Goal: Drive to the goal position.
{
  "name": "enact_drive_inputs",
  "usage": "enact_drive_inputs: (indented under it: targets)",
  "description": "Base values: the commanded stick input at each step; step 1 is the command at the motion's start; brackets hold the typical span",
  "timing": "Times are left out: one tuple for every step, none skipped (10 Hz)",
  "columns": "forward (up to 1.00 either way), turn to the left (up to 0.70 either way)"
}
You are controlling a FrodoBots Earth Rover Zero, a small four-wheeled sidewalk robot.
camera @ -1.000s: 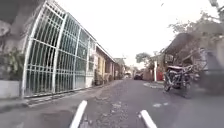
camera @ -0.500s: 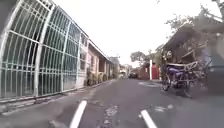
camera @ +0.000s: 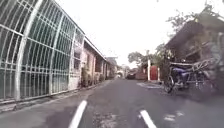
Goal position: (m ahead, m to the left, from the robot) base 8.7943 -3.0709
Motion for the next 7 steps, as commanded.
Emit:
enact_drive_inputs:
  targets:
    - [0.85,0.00]
    - [0.85,0.00]
    - [0.85,0.00]
    - [0.85,0.00]
    - [0.85,0.00]
    - [0.85,0.00]
    - [0.85,0.00]
